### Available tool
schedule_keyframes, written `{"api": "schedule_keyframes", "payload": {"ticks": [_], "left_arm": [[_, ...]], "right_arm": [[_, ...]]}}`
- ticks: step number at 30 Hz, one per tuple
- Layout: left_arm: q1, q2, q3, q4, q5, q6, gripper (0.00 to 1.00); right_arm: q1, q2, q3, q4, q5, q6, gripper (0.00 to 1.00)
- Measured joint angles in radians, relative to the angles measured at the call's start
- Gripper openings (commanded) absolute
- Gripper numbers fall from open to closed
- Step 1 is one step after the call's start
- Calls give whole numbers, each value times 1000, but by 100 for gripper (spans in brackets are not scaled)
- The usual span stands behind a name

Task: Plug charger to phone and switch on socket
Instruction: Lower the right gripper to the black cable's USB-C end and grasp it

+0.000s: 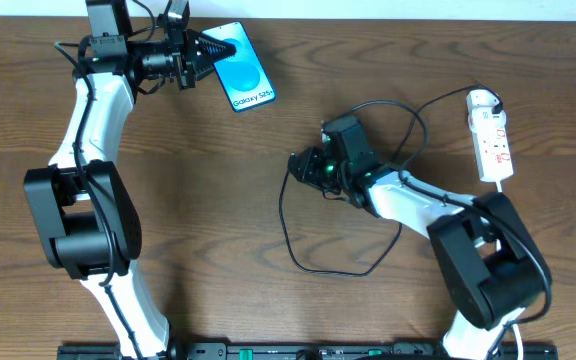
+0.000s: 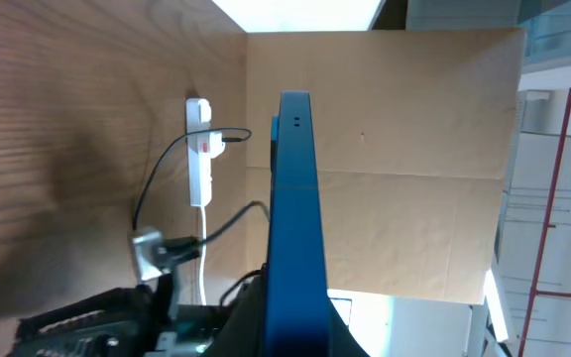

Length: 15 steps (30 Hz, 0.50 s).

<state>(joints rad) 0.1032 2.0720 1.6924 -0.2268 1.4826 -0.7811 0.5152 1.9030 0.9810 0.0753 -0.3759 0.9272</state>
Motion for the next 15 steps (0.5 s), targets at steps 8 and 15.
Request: {"api": "schedule_keyframes", "payload": {"ticks": [8,15], "left_arm": [[0,0,0,0,-4,0,7],[0,0,0,0,-7,0,7]], "right_arm": [[0,77,2,96,-39,57,33],[0,143,42,146,-134,111,30]]}}
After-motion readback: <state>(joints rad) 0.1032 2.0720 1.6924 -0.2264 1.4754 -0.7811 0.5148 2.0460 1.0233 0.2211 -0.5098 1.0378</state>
